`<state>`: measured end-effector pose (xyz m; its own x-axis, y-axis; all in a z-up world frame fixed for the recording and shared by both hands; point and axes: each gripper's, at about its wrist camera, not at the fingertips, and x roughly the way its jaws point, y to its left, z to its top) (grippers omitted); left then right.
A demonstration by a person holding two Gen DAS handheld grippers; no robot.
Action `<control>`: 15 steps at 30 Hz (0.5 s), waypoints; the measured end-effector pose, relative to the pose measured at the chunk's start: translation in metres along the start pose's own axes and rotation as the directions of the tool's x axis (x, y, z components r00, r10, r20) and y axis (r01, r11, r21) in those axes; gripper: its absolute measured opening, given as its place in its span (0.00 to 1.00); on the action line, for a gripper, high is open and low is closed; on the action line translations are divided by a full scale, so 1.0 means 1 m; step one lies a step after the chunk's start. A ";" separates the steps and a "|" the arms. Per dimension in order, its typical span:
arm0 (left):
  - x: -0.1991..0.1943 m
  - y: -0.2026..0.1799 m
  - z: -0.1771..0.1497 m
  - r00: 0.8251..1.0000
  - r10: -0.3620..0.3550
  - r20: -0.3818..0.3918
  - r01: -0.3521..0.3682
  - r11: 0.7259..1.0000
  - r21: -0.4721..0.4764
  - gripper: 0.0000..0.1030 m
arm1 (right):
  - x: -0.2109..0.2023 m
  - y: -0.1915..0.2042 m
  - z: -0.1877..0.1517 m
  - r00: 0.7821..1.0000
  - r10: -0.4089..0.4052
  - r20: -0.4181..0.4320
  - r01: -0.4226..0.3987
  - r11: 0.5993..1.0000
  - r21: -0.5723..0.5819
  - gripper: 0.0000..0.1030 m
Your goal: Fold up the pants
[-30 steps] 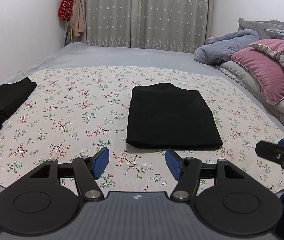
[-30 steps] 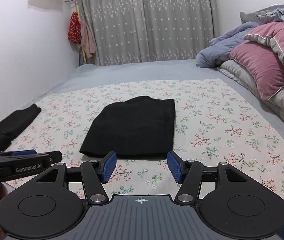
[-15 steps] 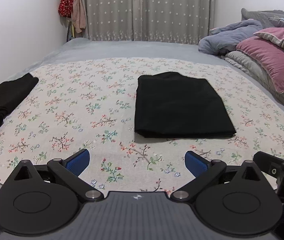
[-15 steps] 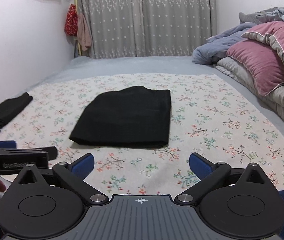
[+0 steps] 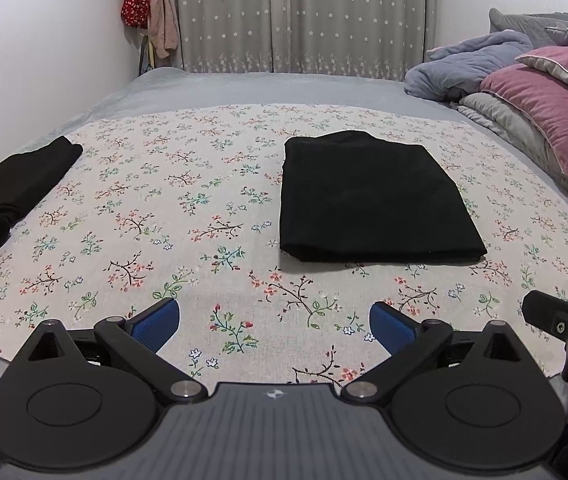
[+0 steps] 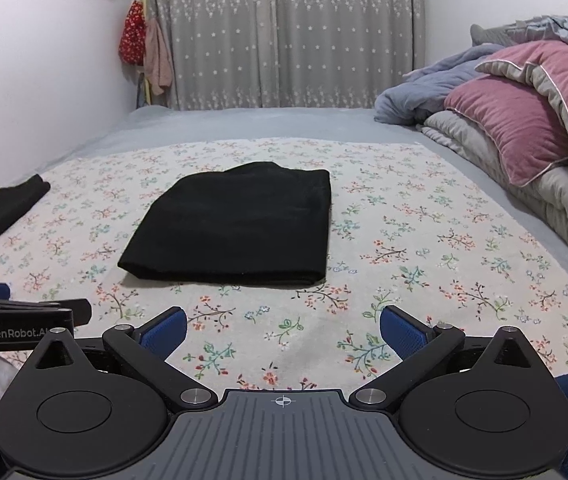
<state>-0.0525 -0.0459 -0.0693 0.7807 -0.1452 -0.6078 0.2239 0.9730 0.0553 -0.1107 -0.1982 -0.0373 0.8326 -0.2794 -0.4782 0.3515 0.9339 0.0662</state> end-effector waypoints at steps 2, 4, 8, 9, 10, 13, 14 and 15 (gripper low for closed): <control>0.000 -0.002 0.000 1.000 -0.001 -0.002 0.001 1.000 0.000 1.00 | 0.000 -0.001 0.000 1.000 -0.005 0.003 0.005 1.000 0.005 1.00; 0.000 -0.004 0.000 1.000 -0.001 -0.002 0.001 1.000 0.005 1.00 | 0.000 0.000 -0.001 1.000 -0.008 0.004 0.008 1.000 -0.002 1.00; 0.001 -0.008 -0.001 1.000 -0.001 -0.002 0.001 1.000 0.024 1.00 | 0.000 0.001 -0.002 1.000 -0.007 0.004 0.007 1.000 -0.008 1.00; 0.002 -0.009 -0.001 1.000 -0.002 -0.004 0.002 1.000 0.026 1.00 | 0.001 0.001 -0.002 1.000 -0.007 0.003 0.007 1.000 -0.007 1.00; 0.003 -0.009 -0.001 1.000 -0.004 -0.005 0.004 1.000 0.027 1.00 | 0.001 0.001 -0.003 1.000 -0.007 0.001 0.007 1.000 -0.006 1.00; 0.004 -0.010 -0.001 1.000 -0.008 -0.009 0.009 0.999 0.034 1.00 | 0.003 0.001 -0.003 1.000 -0.007 -0.003 0.007 1.000 -0.002 1.00; 0.004 -0.011 -0.001 1.000 -0.009 -0.010 0.009 0.999 0.036 1.00 | 0.003 0.001 -0.003 1.000 -0.007 -0.005 0.007 1.000 -0.003 1.00; 0.004 -0.011 -0.001 1.000 -0.009 -0.010 0.010 0.999 0.038 1.00 | 0.003 0.002 -0.003 1.000 -0.007 -0.005 0.007 1.000 -0.004 1.00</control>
<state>-0.0523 -0.0573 -0.0736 0.7725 -0.1523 -0.6164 0.2537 0.9640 0.0798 -0.1084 -0.1968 -0.0414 0.8279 -0.2850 -0.4831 0.3559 0.9326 0.0597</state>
